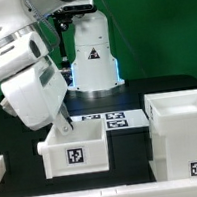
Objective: Assemble drawer
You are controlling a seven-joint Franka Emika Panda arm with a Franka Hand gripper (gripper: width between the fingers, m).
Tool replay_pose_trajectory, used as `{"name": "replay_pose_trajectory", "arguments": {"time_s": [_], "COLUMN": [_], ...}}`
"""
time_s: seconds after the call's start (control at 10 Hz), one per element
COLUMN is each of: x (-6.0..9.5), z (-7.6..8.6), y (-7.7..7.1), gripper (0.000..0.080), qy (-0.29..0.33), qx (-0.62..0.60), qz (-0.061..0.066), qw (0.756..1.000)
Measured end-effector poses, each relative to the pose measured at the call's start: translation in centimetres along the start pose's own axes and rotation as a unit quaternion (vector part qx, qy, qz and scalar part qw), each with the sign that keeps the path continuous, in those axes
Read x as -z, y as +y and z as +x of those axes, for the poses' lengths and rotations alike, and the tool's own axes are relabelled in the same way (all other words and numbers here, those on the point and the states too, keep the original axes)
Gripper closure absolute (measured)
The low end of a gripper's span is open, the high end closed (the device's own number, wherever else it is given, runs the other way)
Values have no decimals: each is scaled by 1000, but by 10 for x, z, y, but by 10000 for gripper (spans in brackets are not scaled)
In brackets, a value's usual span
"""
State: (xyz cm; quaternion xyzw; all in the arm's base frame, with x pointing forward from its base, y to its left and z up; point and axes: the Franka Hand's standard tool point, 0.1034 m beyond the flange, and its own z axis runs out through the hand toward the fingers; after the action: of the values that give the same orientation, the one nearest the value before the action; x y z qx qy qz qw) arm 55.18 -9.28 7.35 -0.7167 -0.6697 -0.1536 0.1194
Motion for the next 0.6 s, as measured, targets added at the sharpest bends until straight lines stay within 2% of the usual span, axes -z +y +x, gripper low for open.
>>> {"name": "replay_pose_trajectory", "arguments": {"time_s": [0.3,0.4,0.5,0.6], "x": [-2,-6,-16,-26], "z": [-1,-1,9,15], "y": [-1,2,2,0], "gripper": [758,758,758,758], "qy": [0,-10,-11,-6], "qx": [-1,11,9,-5], "qz": [1,-14,-16,-8], "qw": [1000,1000,1000,1000]}}
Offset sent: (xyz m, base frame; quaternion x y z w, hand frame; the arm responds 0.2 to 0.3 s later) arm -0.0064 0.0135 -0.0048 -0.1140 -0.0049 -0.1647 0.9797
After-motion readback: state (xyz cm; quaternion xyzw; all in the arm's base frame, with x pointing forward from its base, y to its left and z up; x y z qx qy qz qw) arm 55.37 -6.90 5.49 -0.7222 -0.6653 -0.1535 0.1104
